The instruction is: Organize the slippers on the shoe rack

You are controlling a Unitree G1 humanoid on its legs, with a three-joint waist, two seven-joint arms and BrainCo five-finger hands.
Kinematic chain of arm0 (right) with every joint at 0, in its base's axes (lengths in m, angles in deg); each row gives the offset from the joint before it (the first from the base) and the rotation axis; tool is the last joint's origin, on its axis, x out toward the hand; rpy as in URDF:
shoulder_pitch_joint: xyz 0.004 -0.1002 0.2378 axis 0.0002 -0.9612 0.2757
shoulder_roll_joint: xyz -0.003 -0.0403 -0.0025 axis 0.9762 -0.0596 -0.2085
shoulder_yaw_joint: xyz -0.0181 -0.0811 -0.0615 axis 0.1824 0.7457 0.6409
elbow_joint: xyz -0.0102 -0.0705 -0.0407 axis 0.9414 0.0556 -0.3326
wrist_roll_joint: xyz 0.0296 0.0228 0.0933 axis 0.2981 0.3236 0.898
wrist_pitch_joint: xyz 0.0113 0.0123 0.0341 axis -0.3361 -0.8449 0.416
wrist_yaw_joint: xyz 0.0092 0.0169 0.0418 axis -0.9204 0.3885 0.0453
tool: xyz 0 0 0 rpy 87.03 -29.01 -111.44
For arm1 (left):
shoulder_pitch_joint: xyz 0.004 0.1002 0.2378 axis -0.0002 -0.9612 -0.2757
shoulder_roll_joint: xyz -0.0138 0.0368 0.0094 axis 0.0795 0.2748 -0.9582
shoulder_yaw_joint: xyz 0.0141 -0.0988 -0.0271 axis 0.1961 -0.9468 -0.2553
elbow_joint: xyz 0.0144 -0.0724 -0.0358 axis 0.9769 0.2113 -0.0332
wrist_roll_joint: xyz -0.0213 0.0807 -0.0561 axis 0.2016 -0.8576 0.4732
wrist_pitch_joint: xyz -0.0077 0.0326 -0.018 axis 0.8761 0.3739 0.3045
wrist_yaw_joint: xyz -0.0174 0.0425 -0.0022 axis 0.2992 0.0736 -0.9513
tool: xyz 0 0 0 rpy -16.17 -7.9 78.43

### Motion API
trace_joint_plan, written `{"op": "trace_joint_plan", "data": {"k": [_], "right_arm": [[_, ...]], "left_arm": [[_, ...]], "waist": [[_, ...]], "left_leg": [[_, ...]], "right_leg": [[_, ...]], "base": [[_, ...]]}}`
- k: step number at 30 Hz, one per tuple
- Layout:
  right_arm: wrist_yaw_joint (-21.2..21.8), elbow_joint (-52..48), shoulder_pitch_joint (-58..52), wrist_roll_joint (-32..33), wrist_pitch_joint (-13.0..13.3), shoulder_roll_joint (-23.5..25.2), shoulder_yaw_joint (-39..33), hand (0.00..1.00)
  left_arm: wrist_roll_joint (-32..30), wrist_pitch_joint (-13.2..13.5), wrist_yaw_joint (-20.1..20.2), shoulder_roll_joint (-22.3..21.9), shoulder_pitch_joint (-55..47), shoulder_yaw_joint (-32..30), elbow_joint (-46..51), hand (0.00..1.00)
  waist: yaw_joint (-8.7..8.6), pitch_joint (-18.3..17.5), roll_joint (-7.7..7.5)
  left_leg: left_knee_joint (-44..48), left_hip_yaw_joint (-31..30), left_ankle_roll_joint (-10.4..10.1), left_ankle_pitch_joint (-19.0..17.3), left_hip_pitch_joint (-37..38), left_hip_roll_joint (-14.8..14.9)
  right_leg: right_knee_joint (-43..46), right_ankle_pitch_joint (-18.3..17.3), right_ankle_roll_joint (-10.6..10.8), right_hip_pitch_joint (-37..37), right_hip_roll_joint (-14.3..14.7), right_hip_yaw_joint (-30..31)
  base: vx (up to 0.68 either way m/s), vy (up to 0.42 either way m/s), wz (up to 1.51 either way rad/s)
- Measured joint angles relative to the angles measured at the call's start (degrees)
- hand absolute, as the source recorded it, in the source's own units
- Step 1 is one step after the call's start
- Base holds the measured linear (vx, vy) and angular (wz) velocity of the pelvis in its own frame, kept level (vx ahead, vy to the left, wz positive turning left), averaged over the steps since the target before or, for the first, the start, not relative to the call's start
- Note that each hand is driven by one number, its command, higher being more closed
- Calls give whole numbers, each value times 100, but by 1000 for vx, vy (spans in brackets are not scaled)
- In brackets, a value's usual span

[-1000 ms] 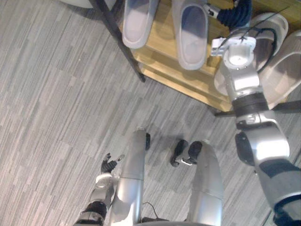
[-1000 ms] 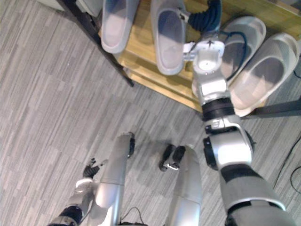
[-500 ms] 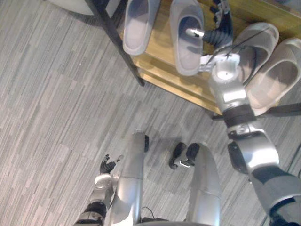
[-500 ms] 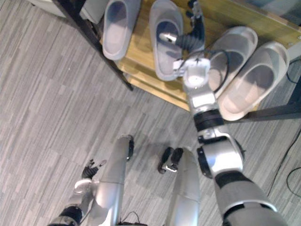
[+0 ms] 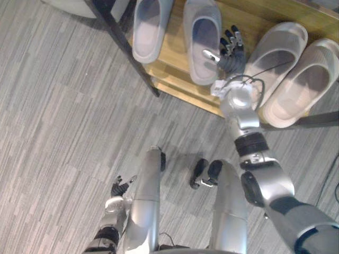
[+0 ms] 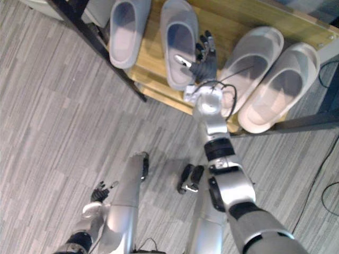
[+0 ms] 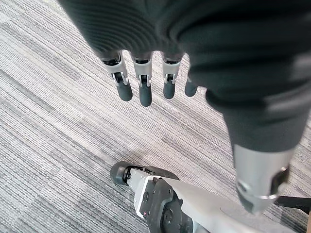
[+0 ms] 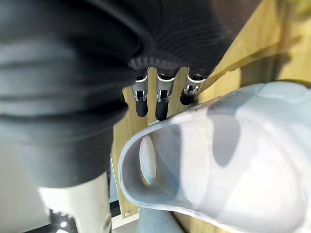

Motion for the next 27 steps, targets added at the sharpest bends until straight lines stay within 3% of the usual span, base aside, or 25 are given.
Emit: {"op": "trace_joint_plan", "data": {"k": [16, 27], "right_arm": [[208, 8, 11, 1470, 123, 650, 62, 0], [236, 355, 562, 2238, 218, 674, -836, 0]], "left_arm": [[208, 25, 11, -198, 289, -313, 365, 0], [203, 197, 119, -345, 308, -303, 488, 0]], "waist": [[24, -1, 0], [200, -5, 9]], "left_leg": [[-222, -96, -80, 100, 54, -98], [-404, -280, -119, 281, -71, -215]], "right_leg": [[-105, -3, -5, 92, -89, -129], [-177, -4, -10, 79, -206, -354]], "base": [[-6, -7, 5], [-34, -18, 12]]}}
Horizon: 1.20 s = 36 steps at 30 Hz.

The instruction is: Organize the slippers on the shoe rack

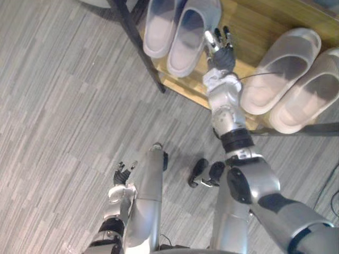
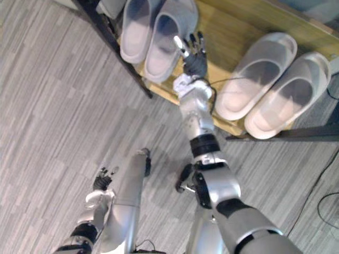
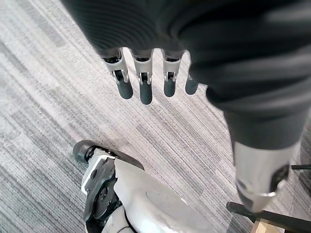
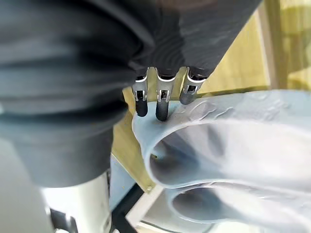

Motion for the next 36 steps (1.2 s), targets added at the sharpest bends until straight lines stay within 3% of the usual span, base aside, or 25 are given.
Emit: {"op": "trace_joint_plan", "data": {"k": [13, 17, 19, 25, 26, 28, 30, 36], "right_arm": [[207, 118, 172, 182, 4, -528, -190, 0], [224, 113, 34, 151, 22, -598, 173, 0], [237, -115, -274, 66, 32, -598, 558, 0], [353, -1436, -1717, -892, 31, -675, 1506, 0], [439, -2008, -2389, -1371, 9, -846, 1754, 0], [520, -2351, -2954, -1639, -4, -898, 1856, 0], [691, -2850, -4238, -2320, -69, -934, 2001, 0], [1024, -3141, -6316, -3490, -169, -768, 2015, 0]], "left_arm": [[-1, 55, 106, -1, 1, 2, 7, 0], [4, 41, 107, 50, 1, -4, -47, 0], [4, 36, 114, 89, 2, -19, -122, 0], [-22, -42, 170, 84, -55, -153, -253, 0], [-159, -73, 261, -3, -125, -90, -284, 0], [-258, -81, 299, -59, -187, -17, -309, 0], [-453, -134, 384, -89, -354, 67, -453, 0], [-886, -244, 508, -113, -704, 757, -760, 0]], "waist": [[54, 0, 1], [8, 0, 0], [-31, -7, -12], [-267, -6, -15], [-327, -43, -25], [-373, -155, -60], [-526, -395, -127], [-703, -930, -275]], "left_leg": [[18, 27, -8, 13, -51, 63], [-14, 70, -8, 13, 147, 158], [-173, 185, -3, 14, 451, 240], [-1121, 576, 153, 193, 1749, 379], [-1512, 758, 238, 255, 2254, 421], [-1774, 860, 291, 299, 2533, 433], [-2440, 1127, 361, 454, 3237, 443], [-3726, 1595, 525, 746, 4480, 338]], "right_leg": [[1, 46, -78, -82, 40, 26], [-84, 90, -119, 99, 116, 50], [-273, 142, -38, 344, 208, 119], [-1224, 499, 38, 1479, 284, 245], [-1629, 636, 104, 1922, 329, 319], [-1906, 717, 147, 2185, 339, 342], [-2573, 920, 297, 2850, 347, 390], [-3873, 1384, 543, 3892, 411, 649]], "base": [[-15, 4, -2], [-41, 13, -13], [-24, 25, -25], [28, 52, -20], [85, 111, -21], [84, 106, -14], [145, 144, -9], [166, 150, -25]]}}
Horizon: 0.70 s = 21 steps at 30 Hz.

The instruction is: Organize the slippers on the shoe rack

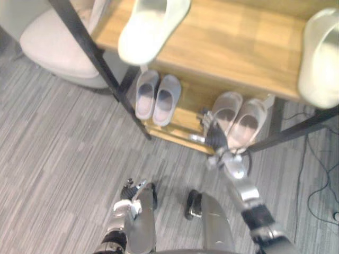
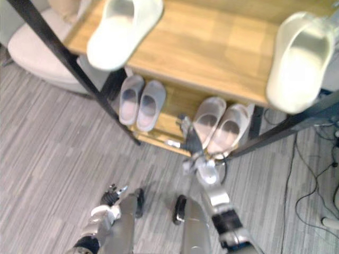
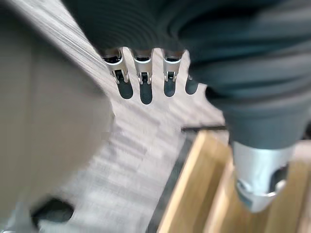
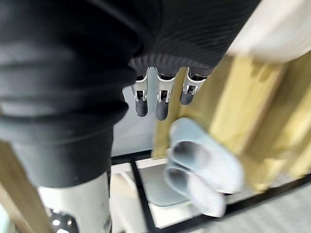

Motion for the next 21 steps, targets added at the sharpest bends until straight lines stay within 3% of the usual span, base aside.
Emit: {"op": "trace_joint_plan", "data": {"k": [2, 4, 8, 16, 19, 21], "right_arm": [[69, 213, -365, -213, -16, 125, -77, 0], [60, 1003, -659, -437, -59, 392, -591, 0], [20, 2052, -818, -424, -123, 395, -1104, 0], [103, 3957, -807, 477, -173, 410, -1733, 0], [70, 4409, -838, 546, -176, 415, -2029, 0], [57, 4618, -863, 706, -178, 415, -2251, 0]], "left_arm": [[-93, -26, 16, -5, -84, 155, -98, 0], [-175, -80, 28, 0, -195, 222, -165, 0], [-252, -97, 29, 68, -267, 317, -201, 0], [-351, -85, 151, 274, -435, 651, -233, 0], [-352, -84, 160, 301, -350, 1050, -215, 0], [-474, -85, 161, 426, -71, 1796, 70, 0]], "waist": [[-114, -146, -26], [-228, -288, 0], [-277, -421, 101], [-432, -637, 308], [-465, -649, 327], [-544, -667, 342]], "left_leg": [[-396, 42, 26, 133, 288, -69], [-944, 141, 60, 325, 736, -157], [-1593, 196, 82, 602, 1199, -245], [-2472, 404, 126, 982, 1850, -294], [-2618, 478, 133, 998, 2026, -300], [-2771, 491, 110, 1049, 2061, -325]], "right_leg": [[-344, 137, 56, 230, -2, 43], [-811, 319, 117, 603, -4, 80], [-1307, 538, 171, 960, 14, 105], [-1983, 913, 208, 1403, 142, 274], [-2175, 1010, 233, 1561, 190, 386], [-2311, 1094, 286, 1572, 201, 423]], "base": [[117, 90, -12], [97, 89, -10], [66, 61, -7], [-3, 23, -13], [-36, 28, -15], [-43, 29, -10]]}}
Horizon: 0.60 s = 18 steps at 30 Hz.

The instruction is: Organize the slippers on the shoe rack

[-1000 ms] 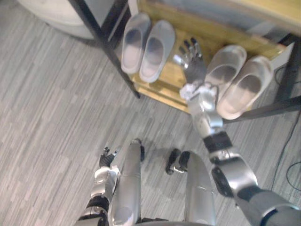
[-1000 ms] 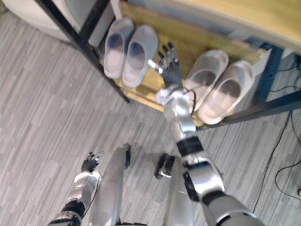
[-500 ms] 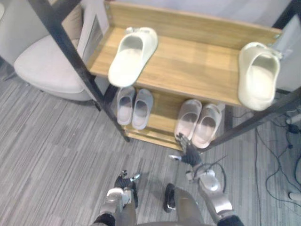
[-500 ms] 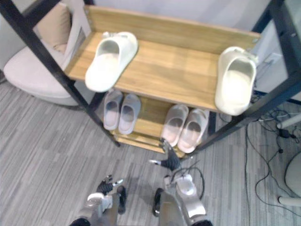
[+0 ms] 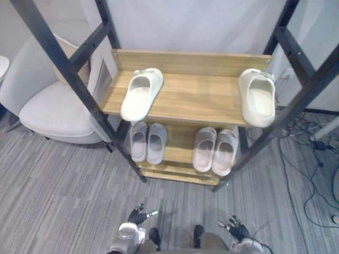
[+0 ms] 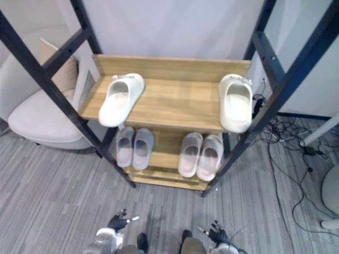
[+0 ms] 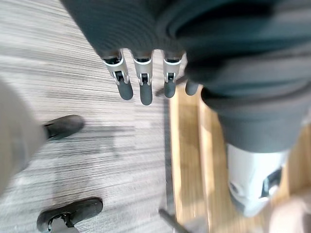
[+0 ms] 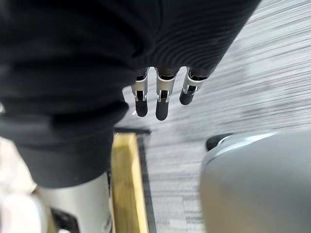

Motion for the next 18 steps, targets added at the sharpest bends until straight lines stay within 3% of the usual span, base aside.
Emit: {"op": "trace_joint_plan", "data": {"k": [1, 3, 8, 10, 13, 18], "right_arm": [[-7, 15, -5, 1, 0, -1, -22, 0], [-46, 226, -81, 48, -6, 2, -216, 0], [-166, 416, -196, 214, -2, 51, -478, 0], [-265, 393, -222, 214, 37, 133, -651, 0], [-355, 385, -280, 216, 84, 175, -726, 0], [-459, 260, -377, 209, 111, 188, -729, 0]], "left_arm": [[-10, -1, 3, 20, 33, 118, 86, 0], [6, 129, 107, 180, 102, 986, 1120, 0], [19, 278, 261, 18, 141, 2017, 2045, 0], [84, 308, 347, 134, 145, 2616, 3111, 0], [543, 560, 358, 255, 258, 3014, 4382, 0], [856, 798, 291, 263, 583, 2916, 5502, 0]], "waist": [[-12, -2, 3], [-29, -67, 69], [-212, -165, 186], [-233, -185, 180], [-205, -185, 173], [-164, -237, 167]], "left_leg": [[-9, -1, 7, 11, -1, -3], [-87, -35, 62, 71, 8, -42], [-217, -131, 116, 129, 202, -112], [-225, -156, 113, 124, 215, -118], [-239, -163, 111, 122, 314, -121], [-302, -32, 85, 55, 427, -133]], "right_leg": [[-12, 7, 8, 1, 0, 0], [-66, 42, 23, 14, -23, -17], [-147, 54, 40, 226, -60, -90], [-131, 35, 50, 245, -71, -119], [-55, -15, 62, 323, -98, -136], [153, -185, 62, 289, -108, -26]], "base": [[-33, 23, -2], [-10, 20, 5], [49, 16, 10], [39, 5, 5], [33, 1, 5], [-11, -9, -11]]}}
